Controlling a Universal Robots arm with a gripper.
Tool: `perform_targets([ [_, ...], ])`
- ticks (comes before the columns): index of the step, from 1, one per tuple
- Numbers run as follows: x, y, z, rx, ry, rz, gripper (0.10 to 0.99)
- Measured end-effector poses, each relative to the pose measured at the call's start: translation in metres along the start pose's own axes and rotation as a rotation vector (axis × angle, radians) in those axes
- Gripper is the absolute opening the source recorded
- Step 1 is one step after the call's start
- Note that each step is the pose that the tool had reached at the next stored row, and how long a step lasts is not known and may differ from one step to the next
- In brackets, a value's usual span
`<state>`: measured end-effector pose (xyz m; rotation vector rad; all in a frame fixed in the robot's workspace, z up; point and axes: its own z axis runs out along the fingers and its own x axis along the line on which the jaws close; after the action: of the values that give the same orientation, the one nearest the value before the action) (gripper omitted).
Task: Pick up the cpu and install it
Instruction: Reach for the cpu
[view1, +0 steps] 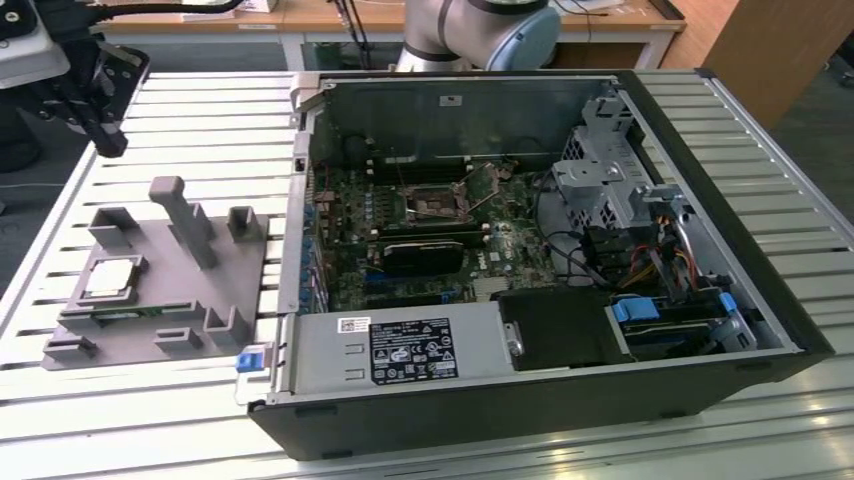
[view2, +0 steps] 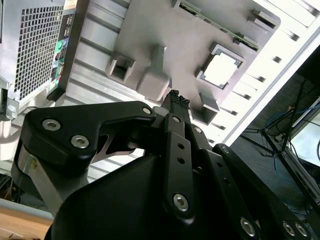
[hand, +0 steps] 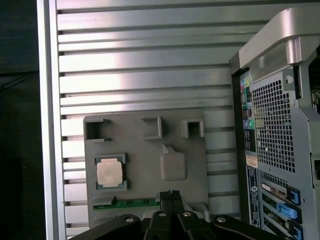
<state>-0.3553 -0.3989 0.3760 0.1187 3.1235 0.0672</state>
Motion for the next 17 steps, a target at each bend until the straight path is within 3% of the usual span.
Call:
perform_targets([
  [11, 0.0447, -0.0048, 0.0019, 0.0, 0.0002, 0.0, 0.106],
  [17, 0.0601, -0.006, 0.0021, 0.0, 0.0003, 0.0, 0.106],
])
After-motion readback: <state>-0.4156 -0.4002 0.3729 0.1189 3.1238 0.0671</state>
